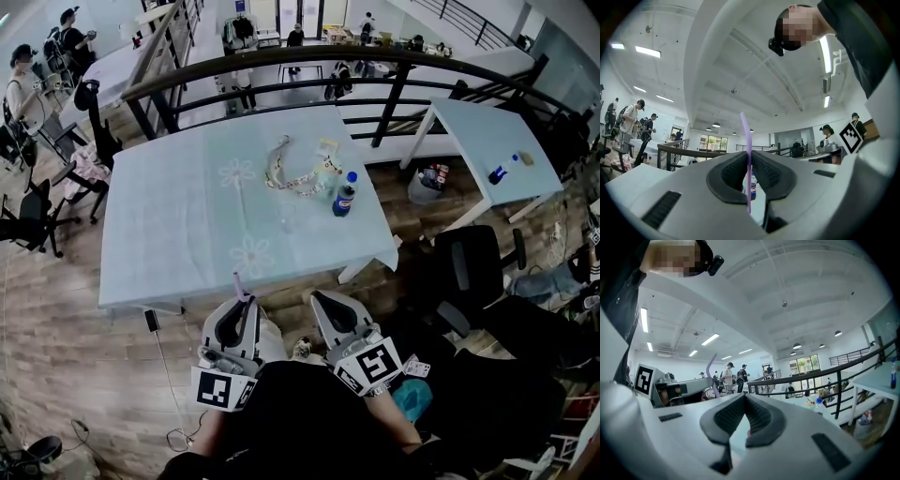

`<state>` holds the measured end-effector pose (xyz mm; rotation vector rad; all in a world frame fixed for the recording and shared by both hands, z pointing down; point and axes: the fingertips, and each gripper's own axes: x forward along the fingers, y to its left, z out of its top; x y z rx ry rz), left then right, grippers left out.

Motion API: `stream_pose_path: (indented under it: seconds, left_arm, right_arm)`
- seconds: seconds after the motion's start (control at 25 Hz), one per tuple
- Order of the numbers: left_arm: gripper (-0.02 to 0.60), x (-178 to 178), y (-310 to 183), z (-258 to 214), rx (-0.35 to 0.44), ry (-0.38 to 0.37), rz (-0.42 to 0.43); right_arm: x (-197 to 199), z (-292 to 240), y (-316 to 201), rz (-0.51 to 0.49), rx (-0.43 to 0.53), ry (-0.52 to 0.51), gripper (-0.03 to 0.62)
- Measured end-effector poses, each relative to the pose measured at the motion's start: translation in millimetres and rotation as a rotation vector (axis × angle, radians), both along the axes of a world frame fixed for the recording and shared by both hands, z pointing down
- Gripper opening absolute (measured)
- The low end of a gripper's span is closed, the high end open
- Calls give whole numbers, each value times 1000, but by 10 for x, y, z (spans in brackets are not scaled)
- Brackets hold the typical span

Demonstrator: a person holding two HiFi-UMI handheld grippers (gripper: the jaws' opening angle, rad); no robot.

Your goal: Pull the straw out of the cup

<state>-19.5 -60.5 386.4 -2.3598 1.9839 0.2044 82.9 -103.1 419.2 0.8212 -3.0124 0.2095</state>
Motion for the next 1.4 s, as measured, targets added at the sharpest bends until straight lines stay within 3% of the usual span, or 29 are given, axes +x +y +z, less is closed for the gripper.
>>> stream_pose_path:
  seconds: [0.52, 0.72, 1.4]
  left_arm:
    - [37, -145, 344, 68, -26, 3, -76]
    - [38, -103, 268, -38, 18, -6, -48]
    - [37, -13, 170, -10, 14, -14, -1]
  right_arm:
    - [-243, -45, 230, -106, 20, -11, 6]
    - [-245, -42, 240, -116, 25, -1, 6]
    - [-204, -21, 208, -89, 17, 3, 6]
